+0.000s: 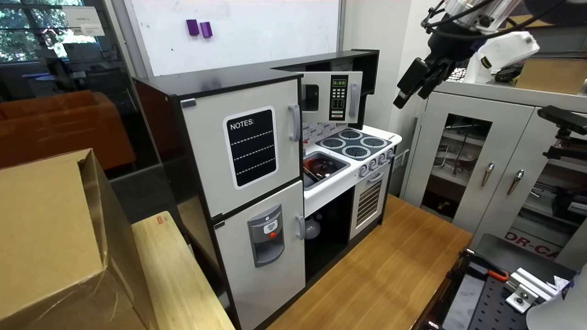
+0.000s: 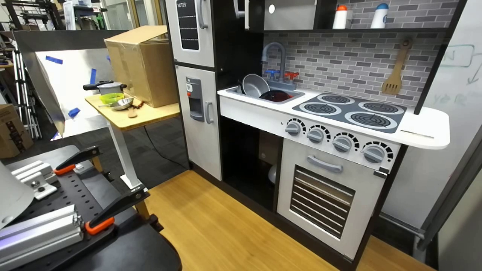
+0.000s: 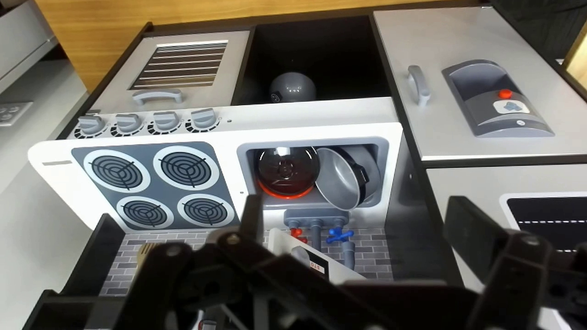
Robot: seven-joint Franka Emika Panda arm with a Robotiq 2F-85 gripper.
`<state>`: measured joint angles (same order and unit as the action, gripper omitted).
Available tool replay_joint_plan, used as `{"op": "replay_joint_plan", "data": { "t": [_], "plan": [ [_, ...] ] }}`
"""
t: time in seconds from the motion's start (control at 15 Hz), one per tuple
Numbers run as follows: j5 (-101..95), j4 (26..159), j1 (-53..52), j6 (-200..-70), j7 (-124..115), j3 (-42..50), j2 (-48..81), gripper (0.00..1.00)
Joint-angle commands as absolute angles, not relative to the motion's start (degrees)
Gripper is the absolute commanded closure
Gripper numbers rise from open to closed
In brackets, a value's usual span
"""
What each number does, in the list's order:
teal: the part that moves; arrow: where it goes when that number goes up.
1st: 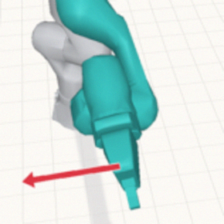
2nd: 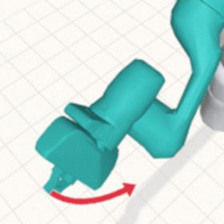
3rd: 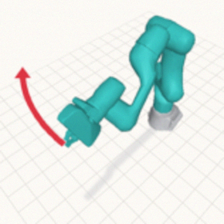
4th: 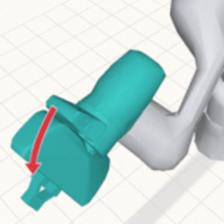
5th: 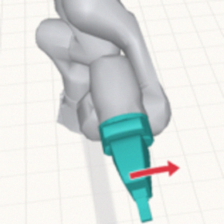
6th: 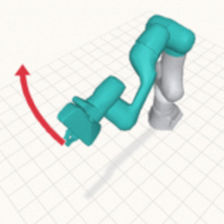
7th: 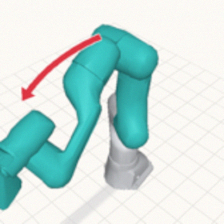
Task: Close the microwave door
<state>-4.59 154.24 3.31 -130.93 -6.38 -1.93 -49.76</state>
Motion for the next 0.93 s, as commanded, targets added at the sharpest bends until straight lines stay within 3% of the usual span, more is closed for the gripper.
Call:
{"op": "replay_joint_plan", "data": {
  "t": [0.0,0.27,0.87],
  "plan": [
    [-4.40,154.14,3.48,-130.82,-6.21,-2.06,-49.73,0.00],
    [-4.19,153.47,3.56,-130.54,-6.47,-2.00,-49.11,0.00],
    [4.15,156.59,-1.62,-148.84,-2.76,3.08,-48.30,0.00]
  ]
}}
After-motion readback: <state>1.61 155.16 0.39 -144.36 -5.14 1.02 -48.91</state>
